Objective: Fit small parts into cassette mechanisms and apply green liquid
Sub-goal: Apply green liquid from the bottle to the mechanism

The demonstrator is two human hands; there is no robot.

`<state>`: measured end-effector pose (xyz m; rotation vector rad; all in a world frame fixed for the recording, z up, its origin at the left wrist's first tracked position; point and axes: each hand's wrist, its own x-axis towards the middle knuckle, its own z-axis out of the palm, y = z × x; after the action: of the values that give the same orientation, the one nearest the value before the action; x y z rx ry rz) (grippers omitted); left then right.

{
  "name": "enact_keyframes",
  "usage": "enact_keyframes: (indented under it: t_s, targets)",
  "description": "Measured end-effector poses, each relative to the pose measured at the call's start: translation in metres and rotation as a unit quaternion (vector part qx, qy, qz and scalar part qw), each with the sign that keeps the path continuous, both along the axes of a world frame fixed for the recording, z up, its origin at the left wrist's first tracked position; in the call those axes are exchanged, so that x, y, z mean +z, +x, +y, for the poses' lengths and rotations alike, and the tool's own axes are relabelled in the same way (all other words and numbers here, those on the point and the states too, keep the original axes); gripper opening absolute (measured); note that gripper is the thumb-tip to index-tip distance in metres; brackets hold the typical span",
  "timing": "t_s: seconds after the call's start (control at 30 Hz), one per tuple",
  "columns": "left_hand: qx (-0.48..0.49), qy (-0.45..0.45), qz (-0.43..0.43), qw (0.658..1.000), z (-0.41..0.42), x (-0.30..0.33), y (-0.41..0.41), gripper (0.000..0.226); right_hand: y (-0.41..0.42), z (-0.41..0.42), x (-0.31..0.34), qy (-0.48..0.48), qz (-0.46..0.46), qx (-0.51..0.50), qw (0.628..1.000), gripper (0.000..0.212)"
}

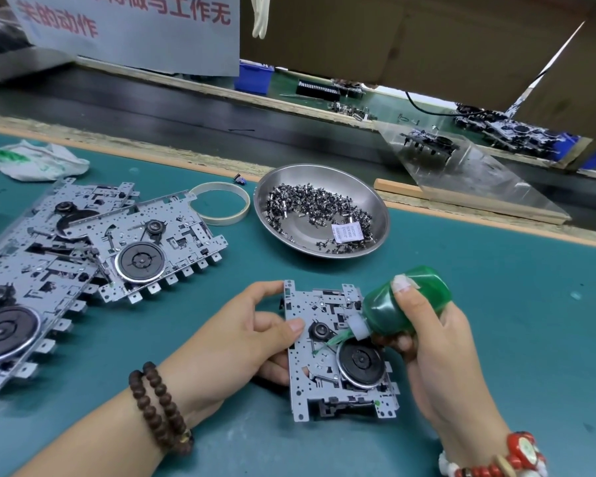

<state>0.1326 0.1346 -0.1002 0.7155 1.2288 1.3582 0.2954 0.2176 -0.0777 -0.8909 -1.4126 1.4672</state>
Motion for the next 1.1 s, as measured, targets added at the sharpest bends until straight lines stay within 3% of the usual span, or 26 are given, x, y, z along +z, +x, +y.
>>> enact_keyframes:
  t_s: [0.47, 0.7, 0.9, 1.0, 1.1]
  targets:
    - [0.002, 0.004, 0.0, 1.0, -0.001, 0.001, 0.001, 0.042, 0.001, 0.003, -0.004, -0.001, -0.024, -0.01, 1.0, 0.016]
    - [0.01, 0.009, 0.012, 1.0, -0.001, 0.0, -0.001, 0.044, 0.005, 0.003, 0.01, -0.114, 0.147, -0.033, 0.982, 0.033]
    - [0.003, -0.006, -0.013, 1.0, -0.004, 0.005, -0.006, 0.042, 0.008, 0.003, 0.015, -0.153, 0.155, -0.041, 0.975, 0.039]
    - [0.002, -0.004, 0.005, 1.0, -0.002, 0.01, -0.012, 0.05, 0.016, 0.011, 0.016, -0.185, 0.158, -0.076, 0.967, 0.054]
    - [0.016, -0.006, 0.037, 0.999, -0.001, 0.019, -0.016, 0.048, 0.03, 0.017, 0.015, -0.234, 0.19, -0.053, 0.952, 0.046]
